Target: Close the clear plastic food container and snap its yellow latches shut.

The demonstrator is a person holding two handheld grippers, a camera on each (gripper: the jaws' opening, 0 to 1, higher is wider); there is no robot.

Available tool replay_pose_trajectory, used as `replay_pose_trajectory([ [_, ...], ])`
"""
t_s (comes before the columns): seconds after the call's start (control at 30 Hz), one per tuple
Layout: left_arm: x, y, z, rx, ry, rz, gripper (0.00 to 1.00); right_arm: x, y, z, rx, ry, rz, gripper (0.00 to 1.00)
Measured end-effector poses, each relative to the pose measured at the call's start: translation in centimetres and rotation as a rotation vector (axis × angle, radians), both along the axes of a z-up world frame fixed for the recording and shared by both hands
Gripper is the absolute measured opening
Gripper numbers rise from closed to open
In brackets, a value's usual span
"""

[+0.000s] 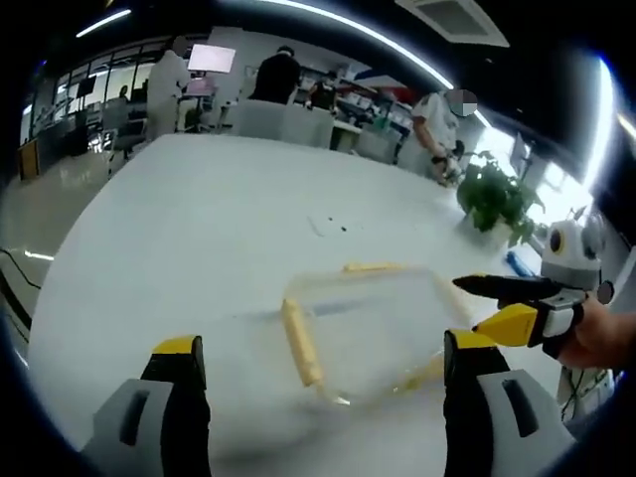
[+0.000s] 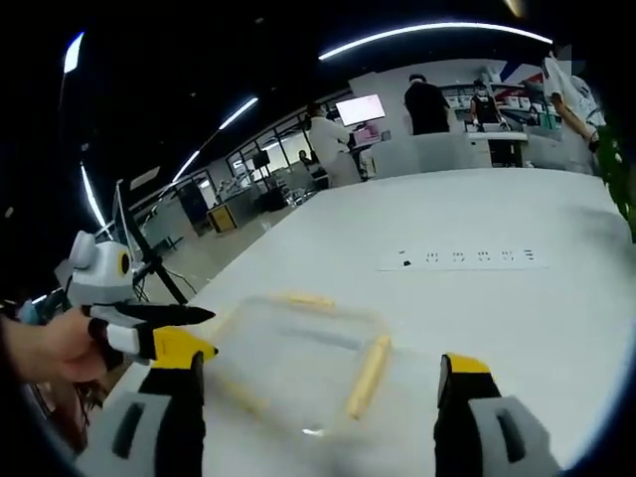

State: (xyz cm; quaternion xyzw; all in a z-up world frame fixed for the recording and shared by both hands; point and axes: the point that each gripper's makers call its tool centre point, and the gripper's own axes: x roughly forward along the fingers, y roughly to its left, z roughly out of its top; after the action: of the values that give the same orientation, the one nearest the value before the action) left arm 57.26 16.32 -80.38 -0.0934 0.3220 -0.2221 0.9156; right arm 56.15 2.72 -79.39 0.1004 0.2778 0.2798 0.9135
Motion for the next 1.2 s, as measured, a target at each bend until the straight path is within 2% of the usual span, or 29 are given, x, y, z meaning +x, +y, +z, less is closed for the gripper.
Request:
replay_pose_trajectory([
  [0.27, -2.3, 0.2, 2.3, 0.001, -0.030, -0.019, 0.99, -2.6, -0.7, 2.3, -0.028, -0.044, 0.021, 0.97],
  [0.33, -3.1, 0.3, 2.8, 0.017, -0.037, -0.028, 0.99, -3.5, -0.8, 3.1, -0.033, -0.060, 0.036, 0.96],
  [0.43, -4.6, 0.4, 4.1, 0.000, -0.050, -0.026, 0.99, -4.8, -0.8, 3.7, -0.045, -0.074, 0.058, 0.96],
  [0.53, -6.0, 0.6, 5.2, 0.034, -0.078, -0.040, 0.99, -6.3, -1.1, 4.5, -0.061, -0.093, 0.077, 0.96],
  [0.6, -6.8, 0.7, 6.0, 0.033, -0.087, -0.040, 0.99, -7.4, -1.7, 5.1, -0.087, -0.105, 0.086, 0.96],
  [0.63, -7.3, 0.8, 6.4, 0.033, -0.090, -0.040, 0.99, -7.9, -2.2, 5.9, -0.092, -0.130, 0.077, 0.96],
  [0.73, -9.0, 1.4, 7.7, 0.049, -0.108, -0.033, 0.99, -9.2, -3.2, 6.9, -0.077, -0.143, 0.073, 0.96],
  [0.93, -12.2, 2.3, 9.2, 0.090, -0.119, -0.044, 0.99, -12.3, -5.6, 7.9, -0.083, -0.146, 0.064, 0.96],
  [1.1, -15.1, 3.2, 9.7, 0.098, -0.107, -0.035, 0.99, -15.5, -7.6, 7.9, -0.112, -0.148, 0.068, 0.96],
  [1.2, -16.8, 3.4, 10.5, 0.099, -0.105, -0.034, 0.99, -17.3, -8.4, 7.8, -0.115, -0.146, 0.071, 0.96],
])
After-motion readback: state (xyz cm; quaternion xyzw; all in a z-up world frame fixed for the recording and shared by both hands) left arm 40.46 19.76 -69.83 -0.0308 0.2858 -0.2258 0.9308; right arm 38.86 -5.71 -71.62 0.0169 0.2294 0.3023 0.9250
